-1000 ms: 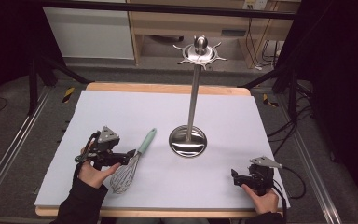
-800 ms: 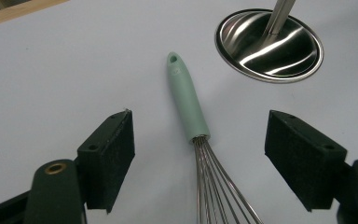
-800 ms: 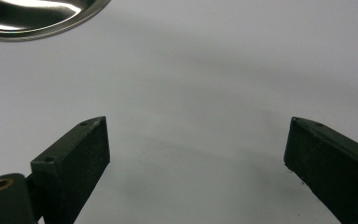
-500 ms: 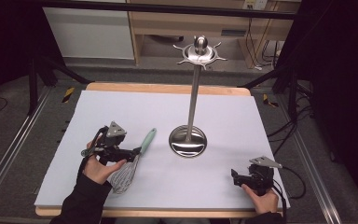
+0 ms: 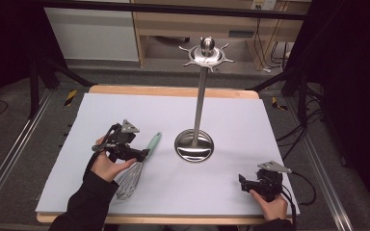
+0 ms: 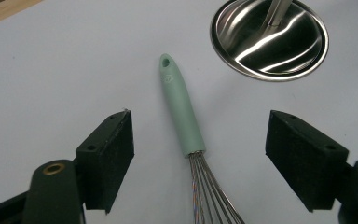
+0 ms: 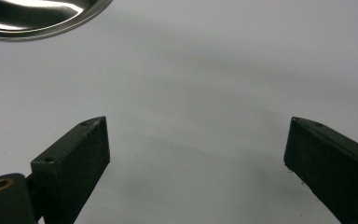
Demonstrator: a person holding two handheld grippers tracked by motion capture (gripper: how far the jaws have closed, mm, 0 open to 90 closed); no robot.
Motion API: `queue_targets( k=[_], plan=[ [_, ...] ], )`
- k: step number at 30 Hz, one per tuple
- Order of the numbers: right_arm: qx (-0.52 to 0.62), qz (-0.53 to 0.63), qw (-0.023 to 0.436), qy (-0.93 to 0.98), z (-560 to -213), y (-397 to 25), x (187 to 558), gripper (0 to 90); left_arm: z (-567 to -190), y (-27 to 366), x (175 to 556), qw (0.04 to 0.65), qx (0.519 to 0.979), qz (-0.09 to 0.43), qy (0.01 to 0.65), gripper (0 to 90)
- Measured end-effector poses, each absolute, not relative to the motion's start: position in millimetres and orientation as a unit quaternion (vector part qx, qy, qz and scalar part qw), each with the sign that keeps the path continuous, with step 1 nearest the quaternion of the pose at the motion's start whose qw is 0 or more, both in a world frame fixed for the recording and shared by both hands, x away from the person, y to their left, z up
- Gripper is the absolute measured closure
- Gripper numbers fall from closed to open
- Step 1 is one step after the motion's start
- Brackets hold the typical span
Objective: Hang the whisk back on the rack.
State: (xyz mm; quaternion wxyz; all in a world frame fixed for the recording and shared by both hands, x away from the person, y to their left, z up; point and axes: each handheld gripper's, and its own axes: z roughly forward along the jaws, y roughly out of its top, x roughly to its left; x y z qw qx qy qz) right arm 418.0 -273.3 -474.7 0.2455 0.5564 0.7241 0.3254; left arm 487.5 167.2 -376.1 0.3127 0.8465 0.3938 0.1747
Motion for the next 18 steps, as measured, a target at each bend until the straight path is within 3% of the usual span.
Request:
queue_targets(
  k=[18],
  plan=[
    [0.557, 0.326, 0.241, 0.725, -475, -273, 418, 7.3, -394, 156, 511, 0.273, 0.863, 0.153, 0.398, 26.8]
  ],
)
